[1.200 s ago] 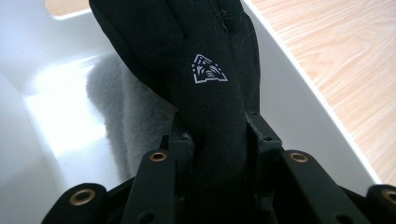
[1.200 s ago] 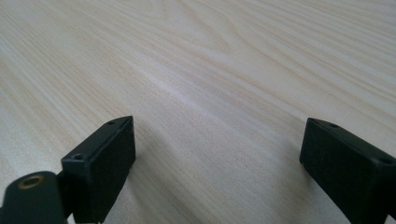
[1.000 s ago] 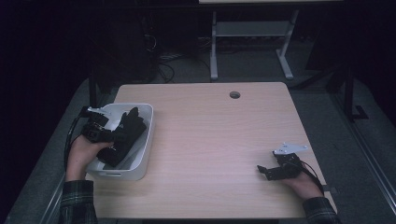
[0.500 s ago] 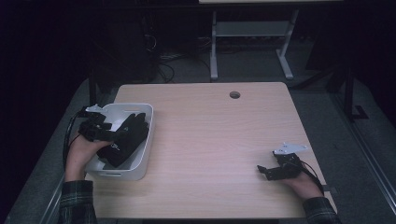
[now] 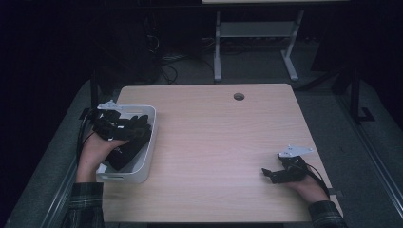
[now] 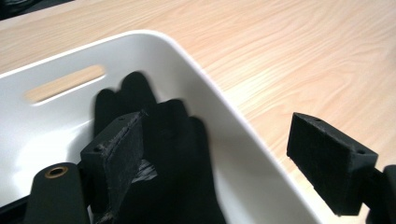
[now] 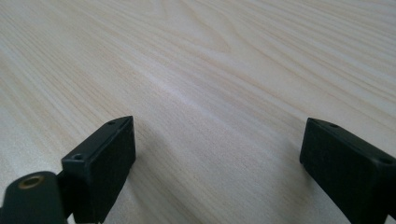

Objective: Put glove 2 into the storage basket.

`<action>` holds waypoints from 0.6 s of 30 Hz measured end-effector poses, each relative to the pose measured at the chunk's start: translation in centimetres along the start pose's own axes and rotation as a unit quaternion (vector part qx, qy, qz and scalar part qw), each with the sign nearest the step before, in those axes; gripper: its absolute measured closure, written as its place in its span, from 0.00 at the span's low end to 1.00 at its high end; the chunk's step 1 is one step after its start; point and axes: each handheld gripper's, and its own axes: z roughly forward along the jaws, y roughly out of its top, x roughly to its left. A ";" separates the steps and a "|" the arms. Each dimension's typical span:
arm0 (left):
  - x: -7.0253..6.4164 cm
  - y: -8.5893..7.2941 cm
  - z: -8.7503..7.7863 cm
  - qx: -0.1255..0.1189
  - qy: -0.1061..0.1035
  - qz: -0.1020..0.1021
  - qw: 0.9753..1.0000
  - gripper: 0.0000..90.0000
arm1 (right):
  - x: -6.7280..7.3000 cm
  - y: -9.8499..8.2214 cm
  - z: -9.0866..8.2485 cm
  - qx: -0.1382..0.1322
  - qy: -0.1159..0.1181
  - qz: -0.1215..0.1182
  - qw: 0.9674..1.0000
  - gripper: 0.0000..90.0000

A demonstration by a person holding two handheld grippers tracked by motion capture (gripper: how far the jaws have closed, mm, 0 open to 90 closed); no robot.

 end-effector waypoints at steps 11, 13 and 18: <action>-3.8 1.4 2.8 -0.009 -0.057 0.029 0.998 0.20 | 0.0 0.0 0.0 0.000 0.000 -0.001 1.000 0.11; -4.6 1.5 3.5 -0.010 -0.066 0.035 0.997 0.20 | 0.0 0.0 0.0 0.000 0.000 0.000 1.000 0.11; -6.5 1.8 4.9 -0.005 -0.089 0.051 0.995 0.20 | 0.0 0.0 0.0 0.000 0.000 -0.001 1.000 0.12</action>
